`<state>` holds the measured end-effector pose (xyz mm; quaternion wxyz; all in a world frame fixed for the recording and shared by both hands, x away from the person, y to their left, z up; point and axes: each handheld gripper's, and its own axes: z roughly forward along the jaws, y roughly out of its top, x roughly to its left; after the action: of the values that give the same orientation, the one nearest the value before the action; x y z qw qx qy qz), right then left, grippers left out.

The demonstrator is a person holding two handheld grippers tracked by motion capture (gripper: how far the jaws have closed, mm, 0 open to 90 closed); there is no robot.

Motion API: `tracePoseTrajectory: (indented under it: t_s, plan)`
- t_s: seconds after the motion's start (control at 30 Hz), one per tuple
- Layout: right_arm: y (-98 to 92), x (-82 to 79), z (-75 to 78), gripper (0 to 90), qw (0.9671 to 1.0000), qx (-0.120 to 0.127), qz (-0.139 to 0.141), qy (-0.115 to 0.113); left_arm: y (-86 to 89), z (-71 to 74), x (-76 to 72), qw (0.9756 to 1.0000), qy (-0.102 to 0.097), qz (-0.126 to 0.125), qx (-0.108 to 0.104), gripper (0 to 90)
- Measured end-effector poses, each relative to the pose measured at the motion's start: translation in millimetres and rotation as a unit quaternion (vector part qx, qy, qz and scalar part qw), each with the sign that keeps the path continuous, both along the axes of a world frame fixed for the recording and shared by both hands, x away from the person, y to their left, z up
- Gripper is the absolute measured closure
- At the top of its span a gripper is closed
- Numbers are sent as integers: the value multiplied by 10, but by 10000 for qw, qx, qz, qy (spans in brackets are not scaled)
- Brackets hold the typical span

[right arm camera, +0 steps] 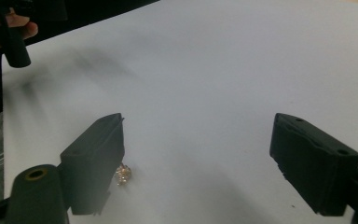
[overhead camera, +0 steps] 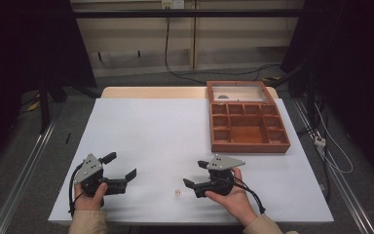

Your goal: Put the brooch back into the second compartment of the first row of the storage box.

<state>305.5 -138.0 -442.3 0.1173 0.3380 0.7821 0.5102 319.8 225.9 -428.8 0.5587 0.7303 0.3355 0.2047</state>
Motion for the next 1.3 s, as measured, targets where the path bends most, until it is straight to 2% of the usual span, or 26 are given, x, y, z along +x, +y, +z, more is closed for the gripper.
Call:
tracePoseTrajectory:
  t_s: [0.23,0.27,0.6,0.63,0.8,0.93,1.17,1.3]
  plan:
    - [83,18,2,320,9995,14,272,180,2,-1,7,10000,-4,-6,29,37]
    - [110,15,-2,379,9990,10,378,233,-3,-1,5,10000,12,-3,1,37]
    - [232,4,-56,576,9953,-168,790,539,-12,-7,11,10000,23,4,1,37]
    - [232,4,-56,576,9953,-168,790,539,-12,-7,11,10000,23,4,1,38]
    - [318,-8,-108,659,9902,-397,1107,751,-14,-8,12,10000,43,5,4,37]
    - [338,2,-144,696,9878,-505,1200,859,-11,-11,17,10000,40,0,20,37]
    - [387,6,-171,741,9854,-644,1292,901,-15,-15,25,10000,47,-33,49,37]
    - [398,4,-177,763,9850,-733,1316,843,-12,-15,26,10000,43,-29,48,37]
